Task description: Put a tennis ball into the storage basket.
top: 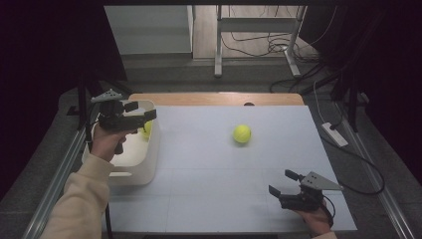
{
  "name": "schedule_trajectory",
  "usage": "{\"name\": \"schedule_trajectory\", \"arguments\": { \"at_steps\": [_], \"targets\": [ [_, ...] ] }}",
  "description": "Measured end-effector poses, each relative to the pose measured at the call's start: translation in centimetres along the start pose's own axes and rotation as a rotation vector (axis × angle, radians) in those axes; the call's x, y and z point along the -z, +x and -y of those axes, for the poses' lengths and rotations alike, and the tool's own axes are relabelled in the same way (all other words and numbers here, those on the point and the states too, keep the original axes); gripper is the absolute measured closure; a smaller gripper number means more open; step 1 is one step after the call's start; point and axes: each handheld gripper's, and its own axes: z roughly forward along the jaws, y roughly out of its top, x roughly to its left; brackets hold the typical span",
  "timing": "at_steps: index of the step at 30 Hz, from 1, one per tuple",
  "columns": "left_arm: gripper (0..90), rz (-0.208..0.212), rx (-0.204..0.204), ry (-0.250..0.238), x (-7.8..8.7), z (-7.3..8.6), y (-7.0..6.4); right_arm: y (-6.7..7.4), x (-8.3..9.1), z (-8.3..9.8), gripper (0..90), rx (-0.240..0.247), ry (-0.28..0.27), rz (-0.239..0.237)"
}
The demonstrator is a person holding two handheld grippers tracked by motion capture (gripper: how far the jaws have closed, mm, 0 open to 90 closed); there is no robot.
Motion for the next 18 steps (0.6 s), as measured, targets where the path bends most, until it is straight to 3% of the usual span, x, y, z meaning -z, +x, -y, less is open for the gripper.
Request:
{"name": "schedule_trajectory", "arguments": {
  "at_steps": [10, 18],
  "targets": [
    [12.1, 0.049, -0.026, -0.005, -0.9, -0.3, -1.3, -0.1, 0.0, 0.2, 11.9, -0.006, 0.007, 0.005],
    [12.0, 0.059, -0.043, 0.013, -1.5, -0.1, -2.3, -0.1, 0.3, 0.3, 11.9, -0.006, 0.007, 0.0]
  ]
}}
